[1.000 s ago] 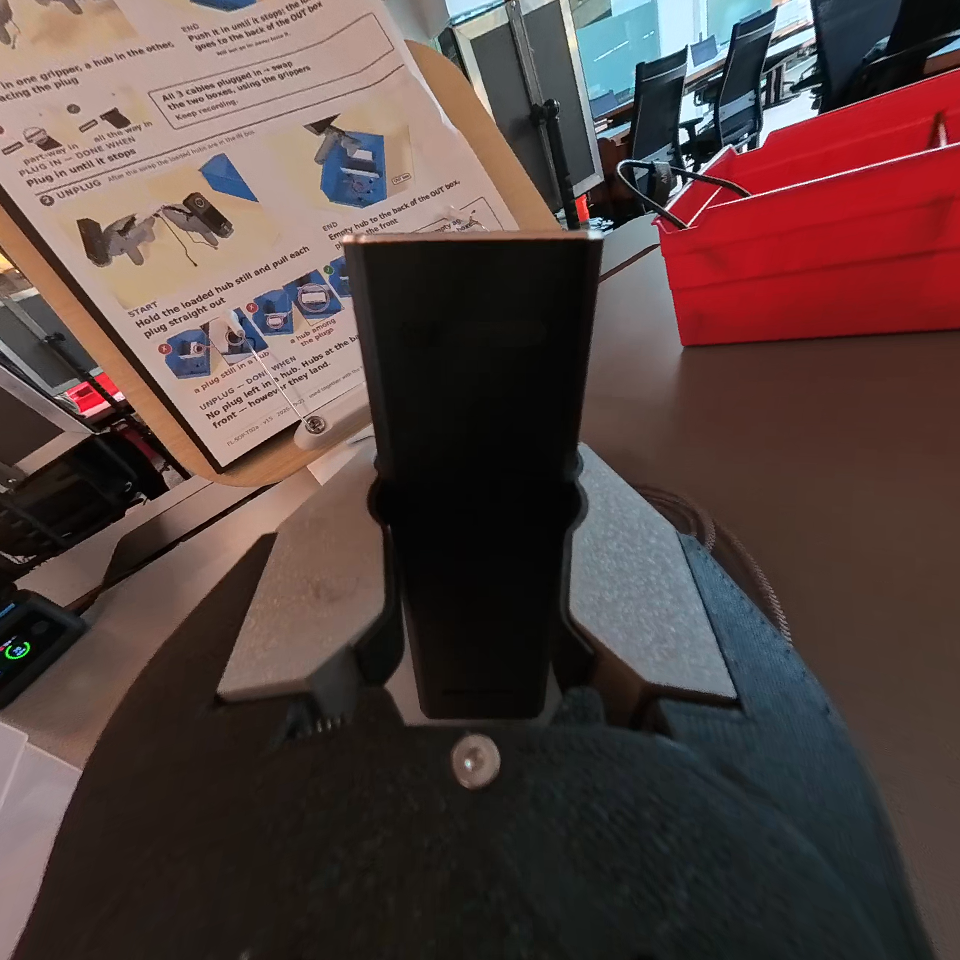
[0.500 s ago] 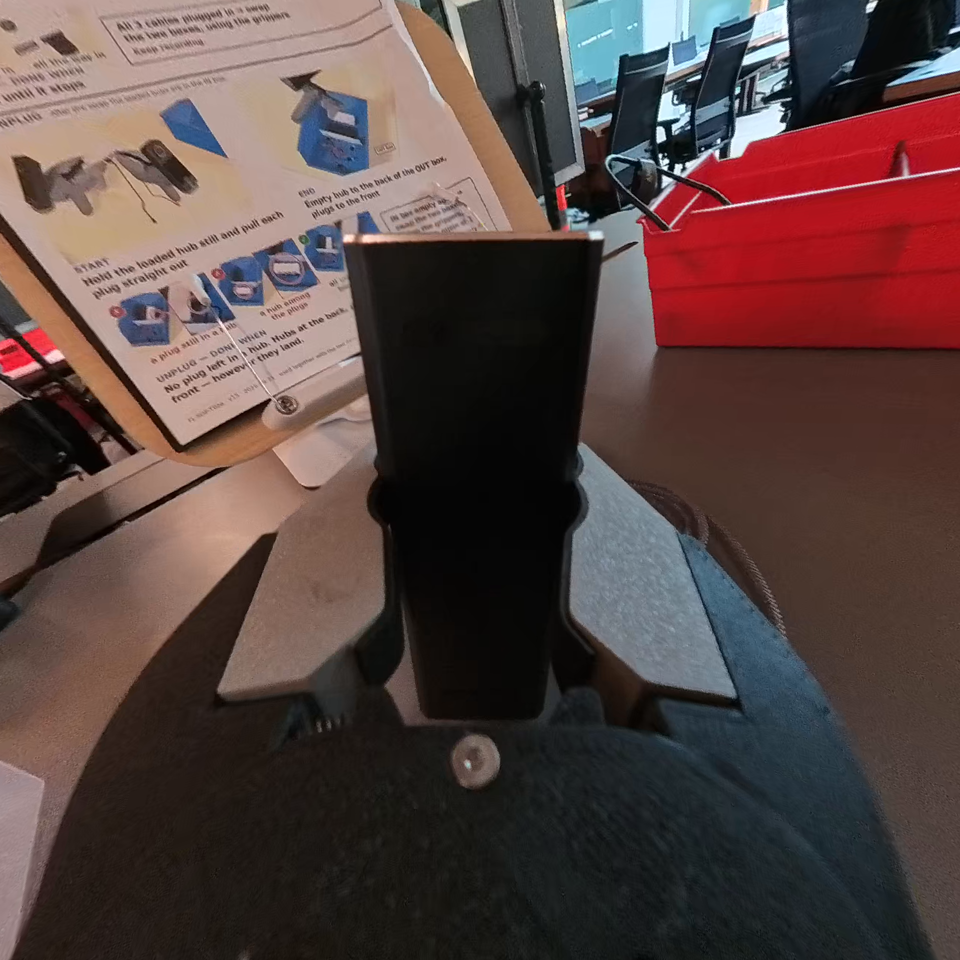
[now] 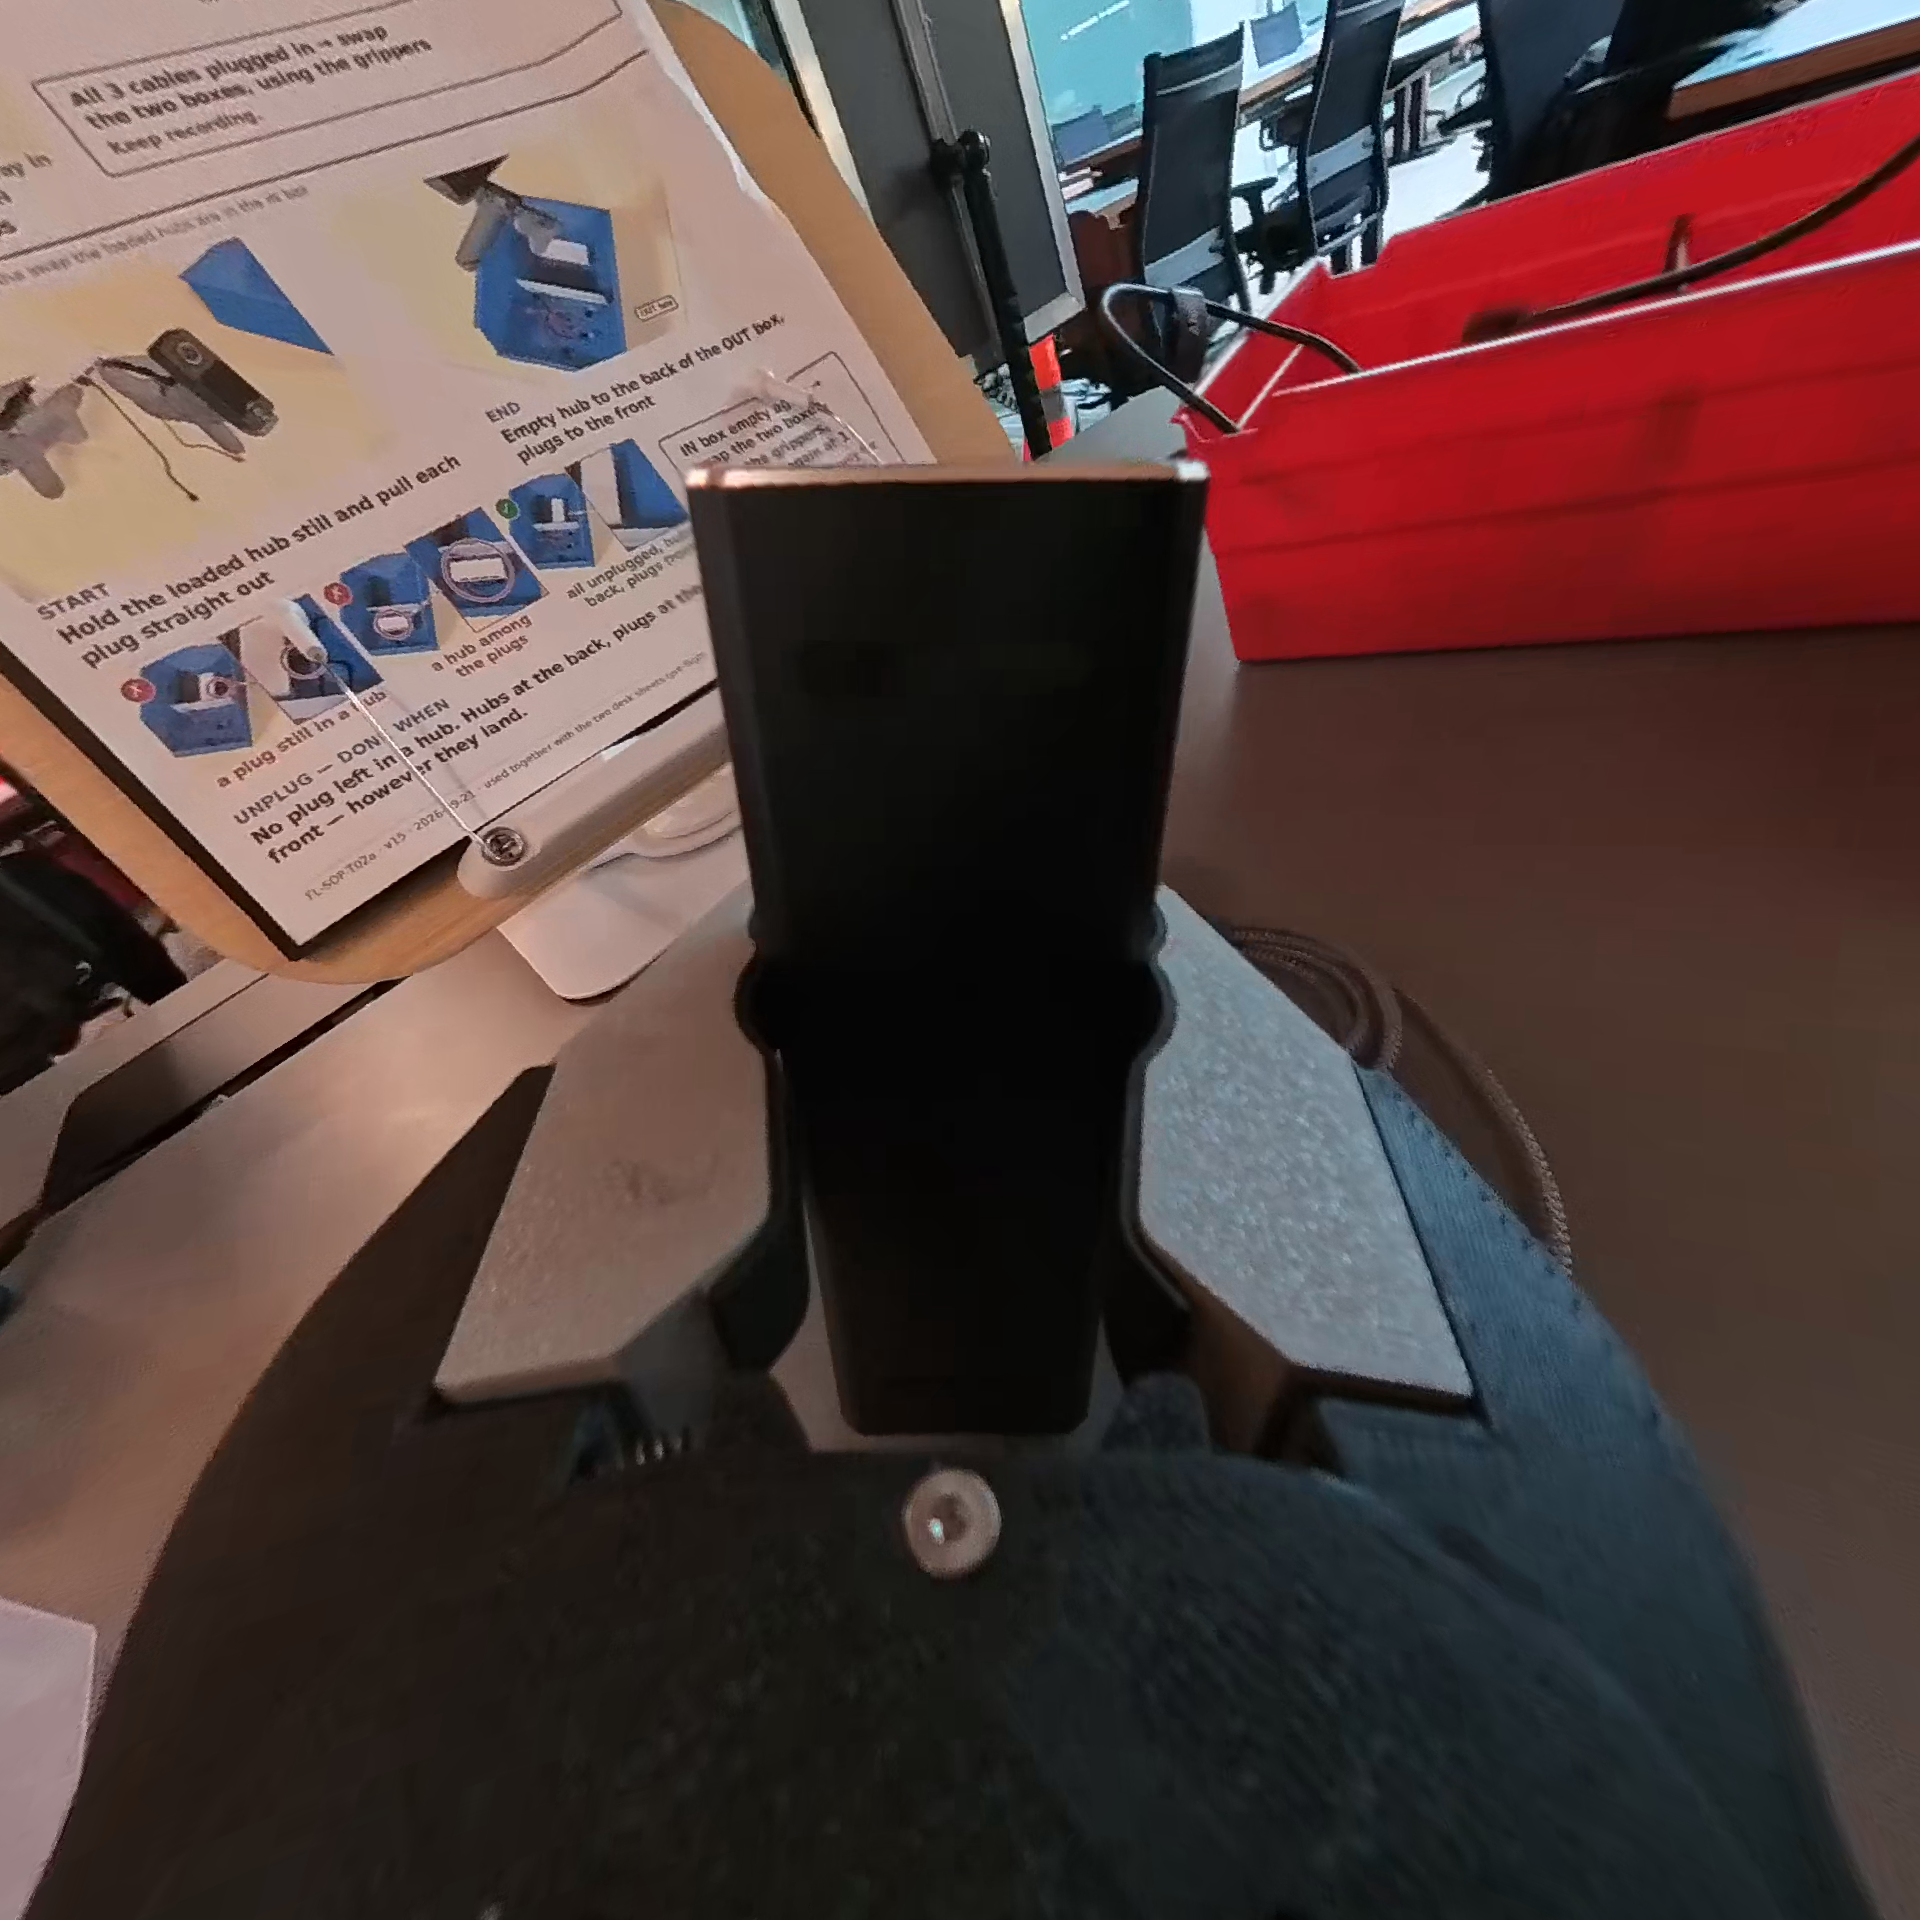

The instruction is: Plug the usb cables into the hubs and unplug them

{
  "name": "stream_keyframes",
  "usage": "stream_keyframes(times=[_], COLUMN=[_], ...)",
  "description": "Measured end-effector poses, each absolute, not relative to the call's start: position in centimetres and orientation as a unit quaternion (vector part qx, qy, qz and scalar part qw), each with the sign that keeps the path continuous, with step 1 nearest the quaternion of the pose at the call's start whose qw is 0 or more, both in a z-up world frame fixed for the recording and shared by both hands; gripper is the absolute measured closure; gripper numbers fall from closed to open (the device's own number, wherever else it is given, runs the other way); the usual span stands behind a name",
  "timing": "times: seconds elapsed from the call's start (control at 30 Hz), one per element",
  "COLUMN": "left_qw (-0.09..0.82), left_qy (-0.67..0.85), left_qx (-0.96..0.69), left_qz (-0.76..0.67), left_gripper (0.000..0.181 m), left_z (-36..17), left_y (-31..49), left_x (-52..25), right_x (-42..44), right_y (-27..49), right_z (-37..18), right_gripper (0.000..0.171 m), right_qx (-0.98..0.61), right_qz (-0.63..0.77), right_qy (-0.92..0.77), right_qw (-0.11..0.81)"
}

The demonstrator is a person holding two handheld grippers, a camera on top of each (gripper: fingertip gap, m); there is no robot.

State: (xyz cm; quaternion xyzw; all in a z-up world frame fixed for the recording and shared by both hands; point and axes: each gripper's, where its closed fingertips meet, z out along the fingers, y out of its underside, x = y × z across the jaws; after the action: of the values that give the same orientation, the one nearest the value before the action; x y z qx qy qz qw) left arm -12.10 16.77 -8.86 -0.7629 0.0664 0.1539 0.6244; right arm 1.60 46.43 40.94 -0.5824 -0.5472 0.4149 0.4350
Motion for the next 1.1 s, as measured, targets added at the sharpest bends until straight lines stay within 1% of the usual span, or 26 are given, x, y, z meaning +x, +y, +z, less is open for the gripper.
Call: stream_keyframes(times=[0.1,0.2,0.37,0.57,0.67,0.73,0.9,1.0,1.1], left_qw=[0.621,0.621,0.622,0.622,0.625,0.627,0.630,0.629,0.630], left_qy=[0.076,0.079,0.074,0.075,0.070,0.066,0.070,0.073,0.070], left_qx=[-0.764,-0.764,-0.764,-0.763,-0.762,-0.762,-0.759,-0.758,-0.758], left_qz=[0.158,0.159,0.156,0.159,0.154,0.150,0.148,0.154,0.154], left_gripper=[0.114,0.114,0.114,0.114,0.114,0.114,0.114,0.114,0.114], left_z=[-9.0,-9.1,-9.0,-9.0,-9.0,-9.0,-8.8,-8.7,-8.7], left_y=[16.9,16.9,16.9,16.9,16.9,16.9,16.8,16.8,16.7], left_x=[-11.8,-11.6,-11.7,-11.8,-11.9,-12.0,-11.8,-11.8,-11.9], right_x=[2.4,3.6,5.4,5.8,7.4,8.4,9.7,10.8,12.4], right_y=[47.5,47.1,43.7,41.2,39.8,38.7,36.1,34.1,32.4], right_z=[39.0,39.2,44.9,47.3,51.1,53.3,57.0,59.8,62.7], right_gripper=[0.165,0.165,0.165,0.165,0.166,0.166,0.166,0.166,0.167], right_qx=[-0.584,-0.578,-0.525,-0.526,-0.489,-0.472,-0.458,-0.429,-0.385], right_qz=[0.460,0.462,0.484,0.438,0.463,0.477,0.451,0.459,0.451], right_qy=[-0.529,-0.532,-0.527,-0.535,-0.504,-0.492,-0.499,-0.492,-0.470], right_qw=[0.409,0.412,0.460,0.494,0.540,0.555,0.582,0.603,0.653])
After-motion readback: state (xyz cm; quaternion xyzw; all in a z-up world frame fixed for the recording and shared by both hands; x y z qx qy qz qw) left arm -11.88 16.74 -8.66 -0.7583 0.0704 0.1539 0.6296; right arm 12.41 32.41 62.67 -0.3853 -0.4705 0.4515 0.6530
